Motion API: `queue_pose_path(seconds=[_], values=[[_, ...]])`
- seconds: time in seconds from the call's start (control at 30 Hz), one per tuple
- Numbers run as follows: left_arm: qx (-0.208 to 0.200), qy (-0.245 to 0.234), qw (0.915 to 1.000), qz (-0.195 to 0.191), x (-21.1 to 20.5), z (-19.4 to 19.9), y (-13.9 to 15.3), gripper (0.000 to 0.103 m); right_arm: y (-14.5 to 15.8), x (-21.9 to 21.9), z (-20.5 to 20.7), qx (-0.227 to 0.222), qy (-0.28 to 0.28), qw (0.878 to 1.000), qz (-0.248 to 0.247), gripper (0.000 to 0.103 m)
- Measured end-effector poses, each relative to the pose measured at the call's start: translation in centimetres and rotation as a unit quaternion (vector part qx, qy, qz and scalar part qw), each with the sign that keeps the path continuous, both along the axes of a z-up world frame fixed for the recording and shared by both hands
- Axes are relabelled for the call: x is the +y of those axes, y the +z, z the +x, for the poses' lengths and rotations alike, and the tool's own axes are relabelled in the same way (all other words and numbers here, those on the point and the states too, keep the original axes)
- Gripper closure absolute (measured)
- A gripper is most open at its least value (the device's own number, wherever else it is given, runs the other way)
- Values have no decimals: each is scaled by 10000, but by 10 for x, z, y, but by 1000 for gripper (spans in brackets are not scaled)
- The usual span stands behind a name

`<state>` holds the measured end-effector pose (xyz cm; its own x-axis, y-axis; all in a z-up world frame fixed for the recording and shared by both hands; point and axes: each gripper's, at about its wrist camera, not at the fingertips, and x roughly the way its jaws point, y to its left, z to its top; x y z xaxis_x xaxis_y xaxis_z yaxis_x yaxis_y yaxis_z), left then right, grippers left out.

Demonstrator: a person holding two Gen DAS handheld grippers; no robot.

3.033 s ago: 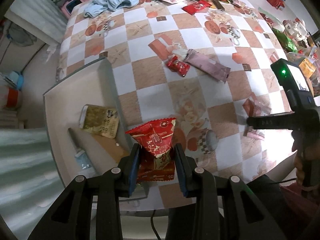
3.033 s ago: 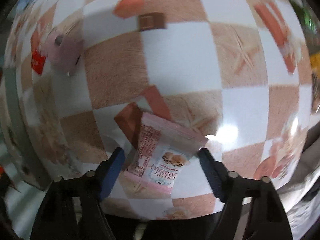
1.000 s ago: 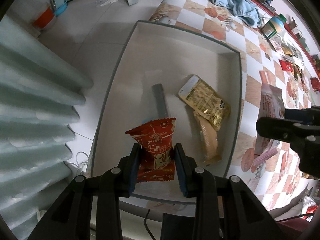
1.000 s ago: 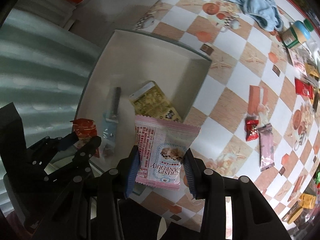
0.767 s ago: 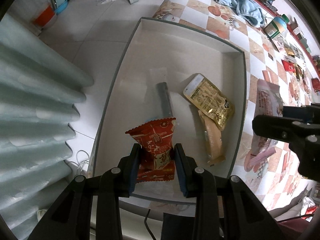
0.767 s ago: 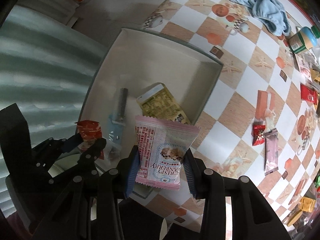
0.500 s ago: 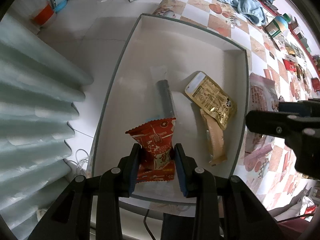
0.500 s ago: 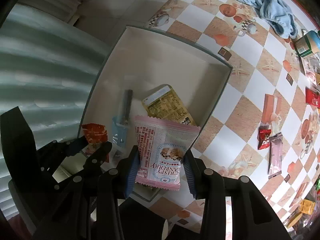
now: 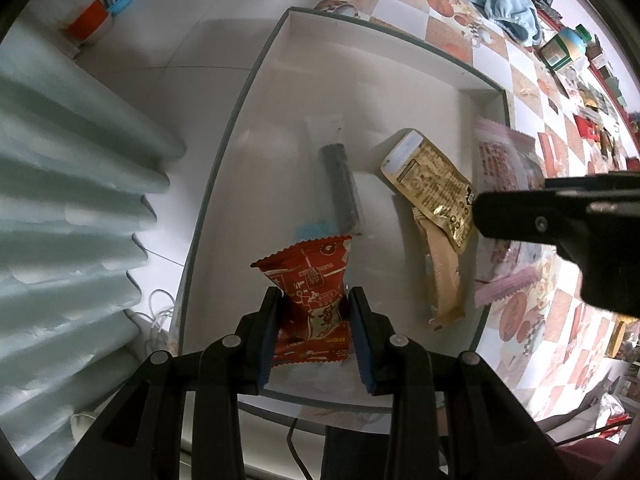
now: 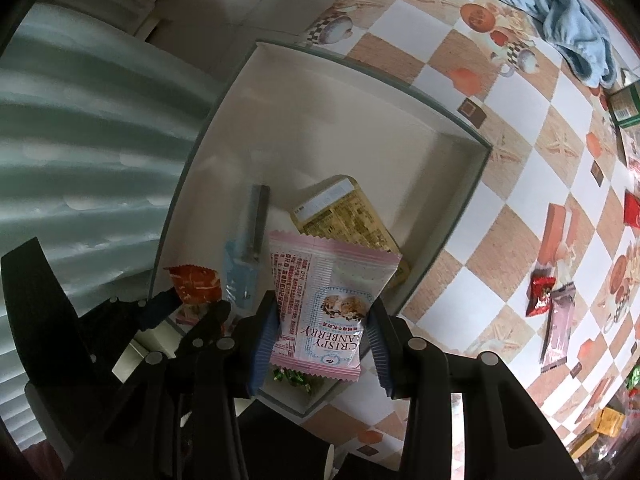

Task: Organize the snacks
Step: 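Carry the Crispy Cranberry packet and red candy bag over the white tray, then open both tools to drop the pink packet and red bag into the tray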

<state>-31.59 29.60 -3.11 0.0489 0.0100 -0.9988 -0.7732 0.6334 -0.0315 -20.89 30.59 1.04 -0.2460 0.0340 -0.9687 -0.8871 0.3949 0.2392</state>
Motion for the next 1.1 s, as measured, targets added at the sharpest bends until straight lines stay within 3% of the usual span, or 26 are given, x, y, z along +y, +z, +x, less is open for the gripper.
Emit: queue_pose_path(seconds=[0.4,0.5,0.57,0.63,0.7,0.8,1.03,1.07,1.1], values=[[31,-57,10000,3,-6,4,-1,66,-5,2,-4,23,-42,10000,18,59],[14,-94,10000,10,-8,4,1,63,-7,1,-2,62,-128,9999,21,58],[44,-122,9999,34,-10,5,2,56,-6,-3,2,94,-189,9998,15,58],[45,-126,9999,74,-12,5,4,40,-7,-5,4,115,-225,9997,6,53],[22,-133,9998,115,-14,5,7,34,-6,-8,7,107,-277,9996,39,33],[57,-134,9998,163,-16,6,9,27,-2,-12,11,96,-354,9993,122,33],[73,-216,9995,240,-25,15,18,25,3,-29,26,195,-592,9979,170,33],[64,-243,9994,244,-26,17,19,25,4,-34,30,205,-649,9975,162,28],[46,-284,9993,249,-29,20,21,25,4,-39,33,205,-715,9971,141,13]])
